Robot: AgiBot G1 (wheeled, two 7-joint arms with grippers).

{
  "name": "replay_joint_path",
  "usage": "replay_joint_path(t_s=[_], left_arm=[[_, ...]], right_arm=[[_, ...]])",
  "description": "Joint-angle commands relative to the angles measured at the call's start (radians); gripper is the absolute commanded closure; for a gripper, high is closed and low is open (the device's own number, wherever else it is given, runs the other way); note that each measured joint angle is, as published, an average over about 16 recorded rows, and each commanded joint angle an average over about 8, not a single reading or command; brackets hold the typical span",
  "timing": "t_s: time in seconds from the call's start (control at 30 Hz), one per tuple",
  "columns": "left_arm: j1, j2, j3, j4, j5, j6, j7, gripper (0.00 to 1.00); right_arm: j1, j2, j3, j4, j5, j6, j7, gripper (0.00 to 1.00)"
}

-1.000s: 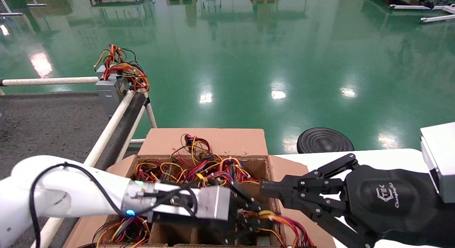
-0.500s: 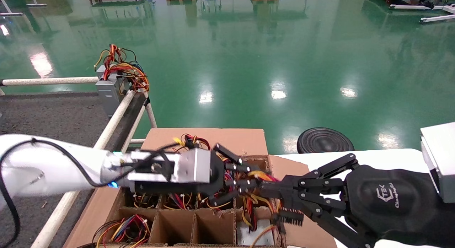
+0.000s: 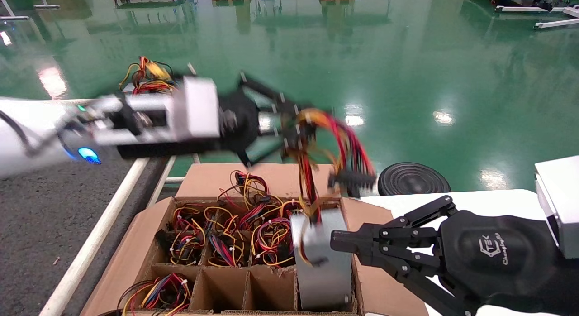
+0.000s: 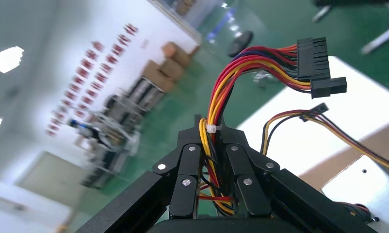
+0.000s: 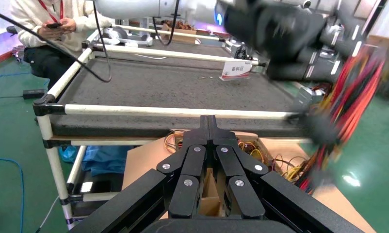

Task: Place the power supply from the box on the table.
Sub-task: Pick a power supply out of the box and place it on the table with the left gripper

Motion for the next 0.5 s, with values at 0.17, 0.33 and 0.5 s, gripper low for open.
replay_joint_path(t_s=[0.17,0.33,0.5], left_arm=[[-0.072,-0.032,-0.068,-0.007,-0.008,0.006,0.032,1.00],[-0.136,-0.055,-0.127,-0.010,0.010,0.000,0.054,1.00],[-0.191,-0.081,-0.169,0.000,0.046,-0.019,0.076,1.00]], right_arm=[[0.000,0.000,0.000,0.000,0.000,0.000,0.000,1.00],[0.000,0.000,0.000,0.000,0.000,0.000,0.000,1.00],[0.000,0.000,0.000,0.000,0.000,0.000,0.000,1.00]])
